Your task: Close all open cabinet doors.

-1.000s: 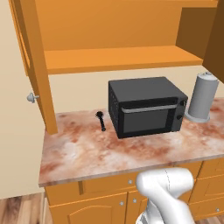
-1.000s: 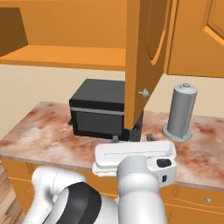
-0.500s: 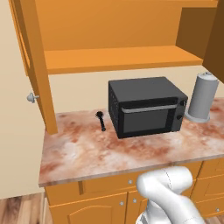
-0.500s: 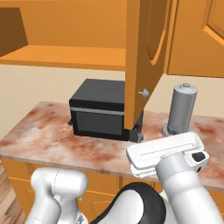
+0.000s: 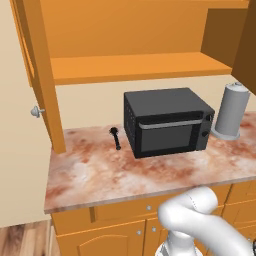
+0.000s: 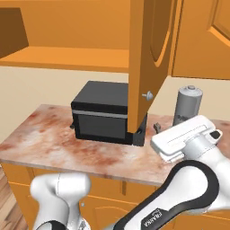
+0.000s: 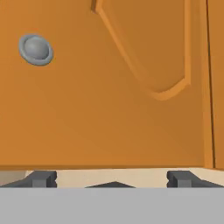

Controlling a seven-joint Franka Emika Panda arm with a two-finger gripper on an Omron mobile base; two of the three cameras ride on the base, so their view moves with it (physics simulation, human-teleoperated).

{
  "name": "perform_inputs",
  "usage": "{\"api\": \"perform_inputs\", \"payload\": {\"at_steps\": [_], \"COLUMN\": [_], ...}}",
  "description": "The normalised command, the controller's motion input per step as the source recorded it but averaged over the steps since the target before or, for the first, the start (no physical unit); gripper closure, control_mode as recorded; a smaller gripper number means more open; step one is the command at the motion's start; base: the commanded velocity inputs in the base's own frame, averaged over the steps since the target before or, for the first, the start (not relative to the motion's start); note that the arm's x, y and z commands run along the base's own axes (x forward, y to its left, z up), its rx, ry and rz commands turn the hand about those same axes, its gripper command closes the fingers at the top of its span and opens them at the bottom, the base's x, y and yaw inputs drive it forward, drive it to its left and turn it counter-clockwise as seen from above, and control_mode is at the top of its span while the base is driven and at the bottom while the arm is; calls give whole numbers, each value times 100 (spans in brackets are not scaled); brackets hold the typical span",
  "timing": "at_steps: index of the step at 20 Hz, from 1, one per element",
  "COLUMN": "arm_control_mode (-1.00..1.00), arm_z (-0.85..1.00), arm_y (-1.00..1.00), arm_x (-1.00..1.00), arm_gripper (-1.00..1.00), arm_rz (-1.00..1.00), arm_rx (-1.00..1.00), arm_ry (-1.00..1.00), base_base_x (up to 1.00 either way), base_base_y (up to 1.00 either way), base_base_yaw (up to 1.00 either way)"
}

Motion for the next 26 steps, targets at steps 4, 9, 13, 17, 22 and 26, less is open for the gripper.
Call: {"api": "perform_inputs", "payload": {"at_steps": [4,9,13,17,22,26], "arm_control_mode": [-100,-100,-100,-100,-100,-100], "arm_z": [0,7,15,26,36,32], "arm_y": [18,43,81,98,97,90], "arm_x": [81,42,0,0,1,23], "arm_gripper": [-100,-100,-100,-100,-100,-100], "arm_rz": [14,8,4,0,-1,-8], "arm_rx": [-1,-11,-23,-28,-29,-25], "arm_ry": [2,3,-1,-6,-6,0], "base_base_x": [0,0,0,0,0,0], "base_base_y": [0,0,0,0,0,0], "base_base_yaw": [0,0,0,0,0,0]}}
